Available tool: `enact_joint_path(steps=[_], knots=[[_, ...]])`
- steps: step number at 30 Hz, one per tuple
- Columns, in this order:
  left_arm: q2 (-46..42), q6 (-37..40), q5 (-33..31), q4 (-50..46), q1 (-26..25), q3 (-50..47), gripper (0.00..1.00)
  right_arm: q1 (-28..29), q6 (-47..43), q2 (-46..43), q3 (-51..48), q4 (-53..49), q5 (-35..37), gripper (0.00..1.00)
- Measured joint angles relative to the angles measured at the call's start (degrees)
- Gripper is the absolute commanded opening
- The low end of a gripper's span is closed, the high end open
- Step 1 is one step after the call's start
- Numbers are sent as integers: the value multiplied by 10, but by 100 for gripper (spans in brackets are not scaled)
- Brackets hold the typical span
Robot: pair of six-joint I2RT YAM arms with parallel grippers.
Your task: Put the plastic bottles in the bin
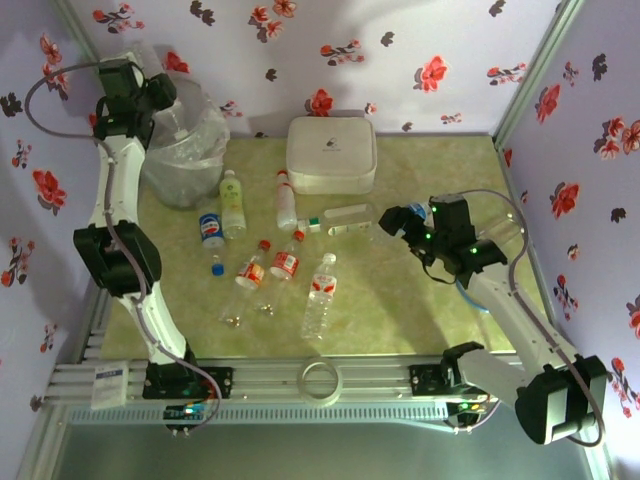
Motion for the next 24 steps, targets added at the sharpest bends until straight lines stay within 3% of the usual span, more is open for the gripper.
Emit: enact_joint_path(steps=[11,17,24], knots=[[12,18,-10,-50,2,101,50,4,-6,30,0,6,-1,99],[95,66,-7,-122,2,221,53,16,-17,38,1,13,-3,99],[142,120,4,-185,1,185,50,19,-33,38,1,13,-2,99]])
